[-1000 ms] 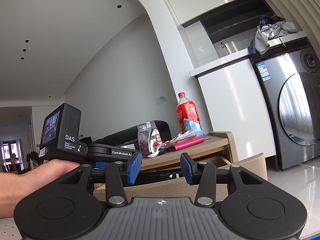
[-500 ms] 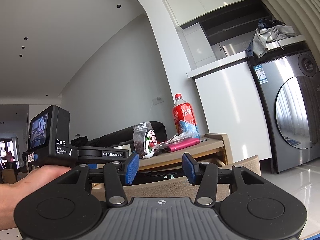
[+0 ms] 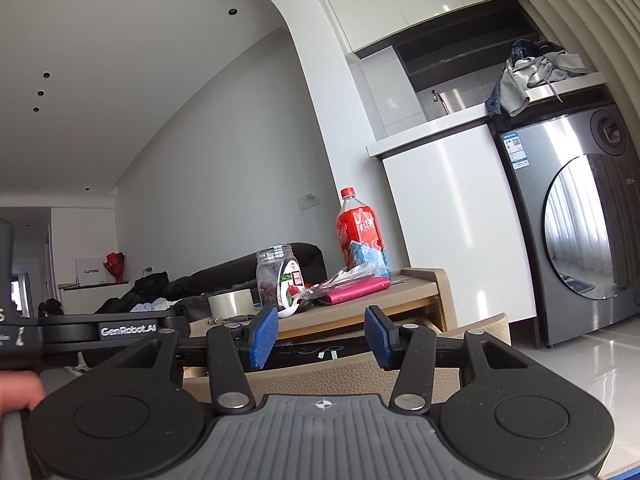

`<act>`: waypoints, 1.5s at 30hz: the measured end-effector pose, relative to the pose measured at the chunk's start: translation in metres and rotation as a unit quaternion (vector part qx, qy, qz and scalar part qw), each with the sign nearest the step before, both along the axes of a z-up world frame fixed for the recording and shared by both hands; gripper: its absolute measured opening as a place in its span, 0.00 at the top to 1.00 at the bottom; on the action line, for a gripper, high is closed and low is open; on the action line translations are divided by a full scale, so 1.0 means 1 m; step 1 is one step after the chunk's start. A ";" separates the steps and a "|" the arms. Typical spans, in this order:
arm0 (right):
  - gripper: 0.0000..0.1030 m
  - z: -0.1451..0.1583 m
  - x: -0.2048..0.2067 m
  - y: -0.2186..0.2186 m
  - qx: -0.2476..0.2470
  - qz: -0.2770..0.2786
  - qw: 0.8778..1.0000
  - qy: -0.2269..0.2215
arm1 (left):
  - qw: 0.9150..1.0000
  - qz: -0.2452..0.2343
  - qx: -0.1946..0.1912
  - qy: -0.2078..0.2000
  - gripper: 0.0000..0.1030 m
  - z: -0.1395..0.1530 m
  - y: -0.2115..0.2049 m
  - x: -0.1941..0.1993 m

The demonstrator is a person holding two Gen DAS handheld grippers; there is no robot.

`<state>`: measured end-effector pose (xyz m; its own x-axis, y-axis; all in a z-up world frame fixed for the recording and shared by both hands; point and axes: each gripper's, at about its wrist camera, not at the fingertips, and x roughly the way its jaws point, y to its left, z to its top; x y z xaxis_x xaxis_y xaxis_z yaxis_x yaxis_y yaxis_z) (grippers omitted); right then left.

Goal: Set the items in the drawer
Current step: 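Lift the left tool up out of the drawer and back, then push the drawer front inward with the closed left tool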

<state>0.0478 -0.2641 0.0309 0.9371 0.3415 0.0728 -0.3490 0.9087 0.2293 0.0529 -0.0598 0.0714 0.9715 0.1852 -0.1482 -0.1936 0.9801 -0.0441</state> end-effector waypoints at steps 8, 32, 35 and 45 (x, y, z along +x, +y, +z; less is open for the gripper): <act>0.50 0.001 0.003 -0.007 0.000 -0.013 1.000 0.001 | 0.999 0.009 -0.031 0.001 0.10 -0.019 -0.011 -0.017; 0.50 0.002 0.009 -0.020 0.001 -0.033 0.999 0.005 | 0.999 -0.001 0.011 0.051 0.39 -0.091 -0.072 -0.017; 0.50 0.003 0.008 -0.021 0.001 -0.033 0.999 0.003 | 0.998 0.009 -0.008 0.058 0.53 -0.097 -0.070 -0.016; 0.50 0.003 0.004 -0.016 -0.003 -0.021 1.000 0.001 | 0.999 -0.003 -0.001 0.054 0.67 -0.097 -0.078 -0.016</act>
